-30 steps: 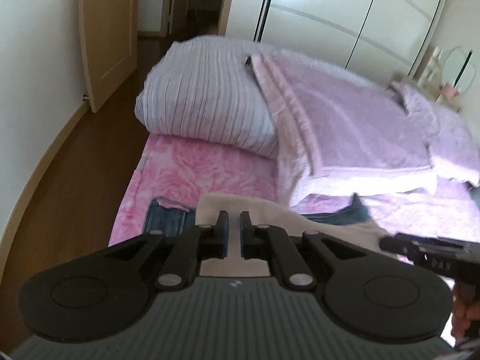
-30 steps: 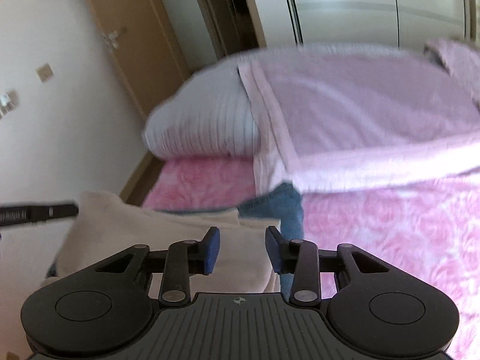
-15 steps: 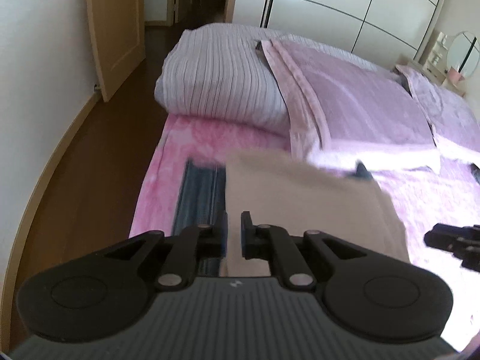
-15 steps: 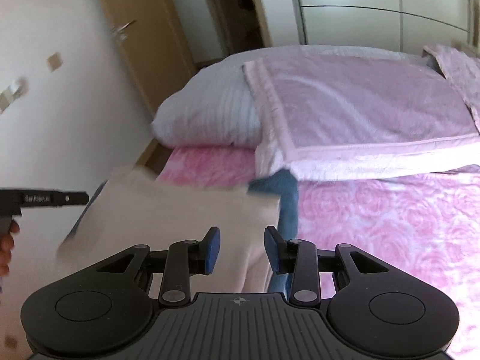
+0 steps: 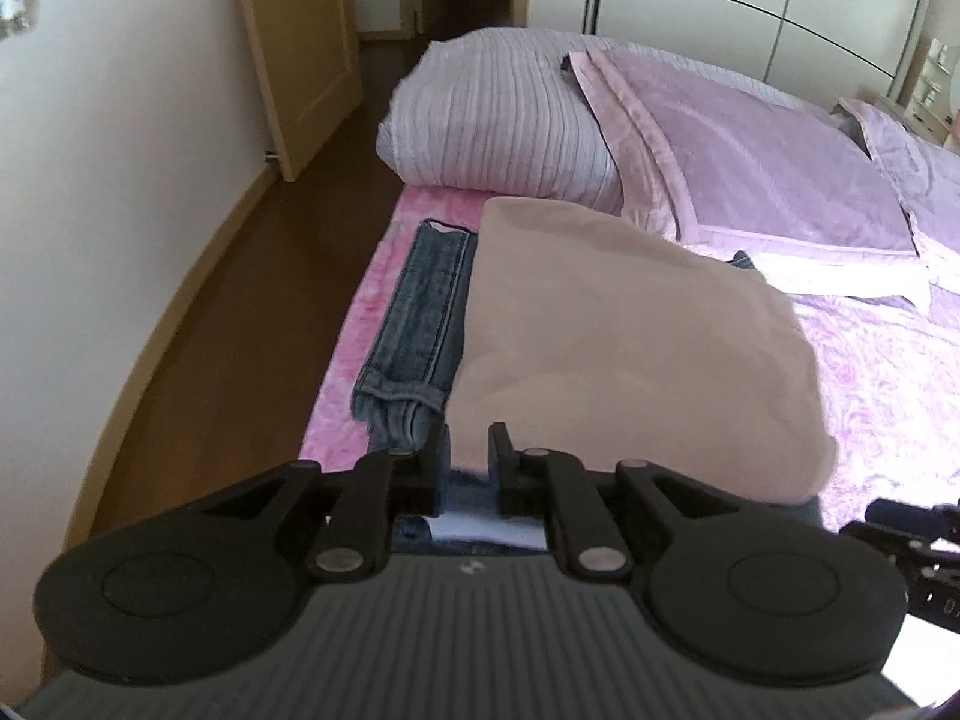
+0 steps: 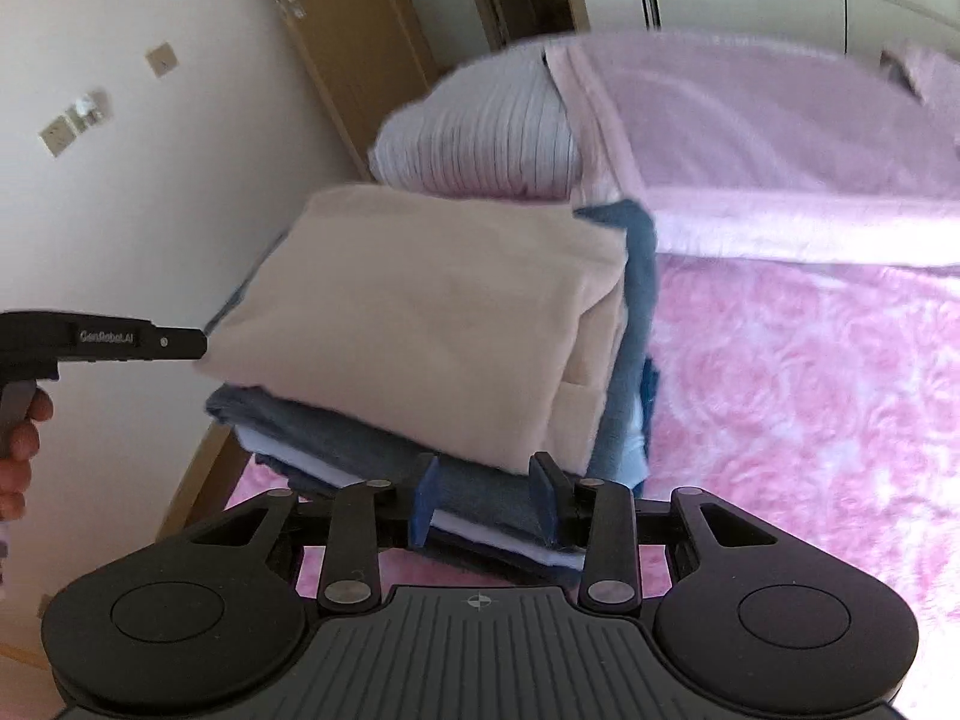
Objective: Fold clothes
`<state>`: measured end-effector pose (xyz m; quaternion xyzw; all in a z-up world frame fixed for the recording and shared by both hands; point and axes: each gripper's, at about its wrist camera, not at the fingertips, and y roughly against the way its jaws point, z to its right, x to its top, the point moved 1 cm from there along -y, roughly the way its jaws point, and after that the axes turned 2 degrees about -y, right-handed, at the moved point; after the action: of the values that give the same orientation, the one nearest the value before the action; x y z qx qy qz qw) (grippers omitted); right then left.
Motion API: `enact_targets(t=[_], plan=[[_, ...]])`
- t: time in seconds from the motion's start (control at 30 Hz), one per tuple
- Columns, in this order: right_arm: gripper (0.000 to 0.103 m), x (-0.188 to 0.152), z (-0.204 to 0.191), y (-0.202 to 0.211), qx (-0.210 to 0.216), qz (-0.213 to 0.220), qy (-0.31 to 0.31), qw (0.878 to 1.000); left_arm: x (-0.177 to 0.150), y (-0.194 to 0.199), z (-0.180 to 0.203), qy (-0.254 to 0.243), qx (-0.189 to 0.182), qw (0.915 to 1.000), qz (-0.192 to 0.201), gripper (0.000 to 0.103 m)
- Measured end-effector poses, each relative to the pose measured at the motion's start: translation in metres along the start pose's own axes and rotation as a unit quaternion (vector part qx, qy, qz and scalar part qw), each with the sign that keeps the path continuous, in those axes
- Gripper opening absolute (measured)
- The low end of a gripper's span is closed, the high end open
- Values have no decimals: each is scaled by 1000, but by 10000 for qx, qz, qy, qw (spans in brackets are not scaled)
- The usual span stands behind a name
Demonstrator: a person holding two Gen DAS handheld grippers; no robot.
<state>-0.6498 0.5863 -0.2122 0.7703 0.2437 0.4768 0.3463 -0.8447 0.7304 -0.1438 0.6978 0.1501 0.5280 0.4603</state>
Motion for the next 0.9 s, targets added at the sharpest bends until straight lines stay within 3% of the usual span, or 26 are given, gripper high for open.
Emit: enact_targets(t=[0.17,0.2,0.27,0.43,0.6,0.73,0.9], plan=[[40,-21,8,30,-153,-73,-241,9996,-29,45,13,253,40,9997,55,36],[43,-26,6,38,-184,-74,-248,9995,-37,54,17,262,47,9996,53,41],[61,-36,-1,53,-162,-9,-198,9997,-53,72,23,184,170,9996,117,43],[64,-73,-17,96,-206,148,137,9996,-92,116,36,82,340,9988,340,60],[65,-125,-31,139,-649,324,421,9965,-125,158,55,-235,413,9965,682,79],[65,-164,-39,169,-1138,565,497,9907,-151,185,68,-473,317,9950,816,81],[65,-191,-46,205,-1119,671,-36,9914,-172,215,68,-603,95,9953,758,79]])
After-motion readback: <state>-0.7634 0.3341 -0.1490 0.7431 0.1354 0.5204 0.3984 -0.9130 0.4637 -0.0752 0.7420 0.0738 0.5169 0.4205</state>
